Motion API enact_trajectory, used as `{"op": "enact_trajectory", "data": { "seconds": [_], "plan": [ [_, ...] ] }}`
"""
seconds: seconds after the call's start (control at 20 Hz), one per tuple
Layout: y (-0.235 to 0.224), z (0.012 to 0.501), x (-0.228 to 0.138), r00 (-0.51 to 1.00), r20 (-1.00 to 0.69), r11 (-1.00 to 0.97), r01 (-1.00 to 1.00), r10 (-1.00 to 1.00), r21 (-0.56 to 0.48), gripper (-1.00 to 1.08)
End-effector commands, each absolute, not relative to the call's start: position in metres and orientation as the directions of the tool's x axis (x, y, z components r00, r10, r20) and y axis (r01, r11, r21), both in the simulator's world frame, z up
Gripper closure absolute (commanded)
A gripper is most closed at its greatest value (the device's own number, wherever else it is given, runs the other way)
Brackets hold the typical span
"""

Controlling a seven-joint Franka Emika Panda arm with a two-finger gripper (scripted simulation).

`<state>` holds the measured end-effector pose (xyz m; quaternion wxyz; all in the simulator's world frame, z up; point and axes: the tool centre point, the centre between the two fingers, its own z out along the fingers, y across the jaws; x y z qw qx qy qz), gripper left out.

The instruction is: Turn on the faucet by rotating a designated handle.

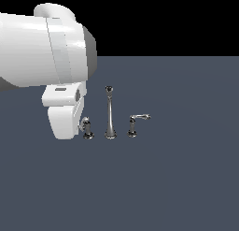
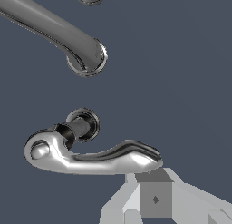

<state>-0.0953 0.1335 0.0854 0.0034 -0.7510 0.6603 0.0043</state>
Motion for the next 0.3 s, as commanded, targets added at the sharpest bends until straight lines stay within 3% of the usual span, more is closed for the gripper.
{"op": "enact_trajectory", "data": {
  "seconds": [0.0, 0.25],
  "plan": [
    [0.1, 0.086, -0.084, 0.083, -0.004, -0.083, -0.997, -0.997, -0.001, 1.08],
    [0.074, 0.086, -0.075, 0.067, 0.0, -0.067, -0.998, -0.998, 0.0, 1.08]
  ]
}}
